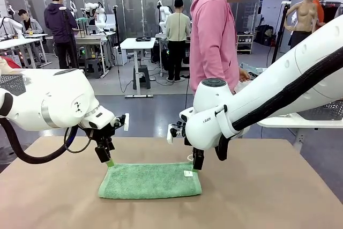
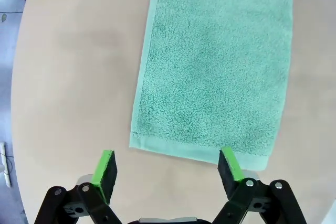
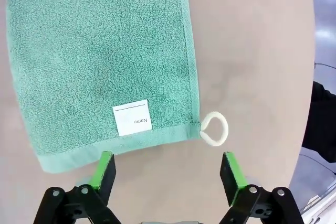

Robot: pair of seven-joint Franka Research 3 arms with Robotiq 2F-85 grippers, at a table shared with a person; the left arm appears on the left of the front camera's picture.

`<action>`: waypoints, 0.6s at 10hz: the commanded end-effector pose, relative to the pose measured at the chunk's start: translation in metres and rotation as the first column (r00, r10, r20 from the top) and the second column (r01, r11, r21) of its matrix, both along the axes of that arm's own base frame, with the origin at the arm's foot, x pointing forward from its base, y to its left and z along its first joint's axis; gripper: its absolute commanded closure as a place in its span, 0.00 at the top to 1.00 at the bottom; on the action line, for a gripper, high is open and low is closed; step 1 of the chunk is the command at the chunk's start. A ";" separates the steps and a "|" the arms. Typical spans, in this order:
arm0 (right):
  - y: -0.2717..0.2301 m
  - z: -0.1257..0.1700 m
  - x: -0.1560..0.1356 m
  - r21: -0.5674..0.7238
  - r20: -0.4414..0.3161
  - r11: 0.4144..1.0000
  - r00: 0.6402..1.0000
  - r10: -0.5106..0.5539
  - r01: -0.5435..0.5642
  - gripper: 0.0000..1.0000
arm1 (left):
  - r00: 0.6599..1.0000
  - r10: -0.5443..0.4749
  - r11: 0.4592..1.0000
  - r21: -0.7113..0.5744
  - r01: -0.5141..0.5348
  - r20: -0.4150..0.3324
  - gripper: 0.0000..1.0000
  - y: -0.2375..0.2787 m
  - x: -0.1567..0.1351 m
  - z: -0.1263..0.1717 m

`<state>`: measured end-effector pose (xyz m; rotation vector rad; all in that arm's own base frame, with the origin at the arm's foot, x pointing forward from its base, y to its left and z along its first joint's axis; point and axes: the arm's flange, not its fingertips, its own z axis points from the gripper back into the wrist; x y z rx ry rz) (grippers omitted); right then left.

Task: Fold the towels and place them in the basket.
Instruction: When a person lays out a Towel with hook on the table, fold it in half twice.

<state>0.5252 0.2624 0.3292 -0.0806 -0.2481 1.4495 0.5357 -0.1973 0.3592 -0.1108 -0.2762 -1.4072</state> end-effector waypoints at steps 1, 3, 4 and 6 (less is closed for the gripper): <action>0.000 0.000 0.000 0.000 0.000 1.000 1.000 0.000 0.000 1.00 | 1.000 0.000 1.000 0.000 0.000 0.000 0.97 0.000 0.000 0.000; -0.012 0.036 -0.036 0.010 0.050 0.961 0.960 -0.277 0.276 1.00 | 0.999 0.031 0.999 0.024 -0.030 -0.039 0.97 0.016 -0.030 0.055; -0.015 0.043 -0.047 0.000 0.056 0.914 0.913 -0.405 0.406 1.00 | 0.994 0.071 0.997 0.014 -0.070 -0.080 0.97 0.025 -0.053 0.085; -0.008 0.055 -0.064 0.036 0.064 0.800 0.798 -0.599 0.598 1.00 | 0.975 0.191 0.980 -0.043 -0.197 -0.113 0.97 0.049 -0.101 0.148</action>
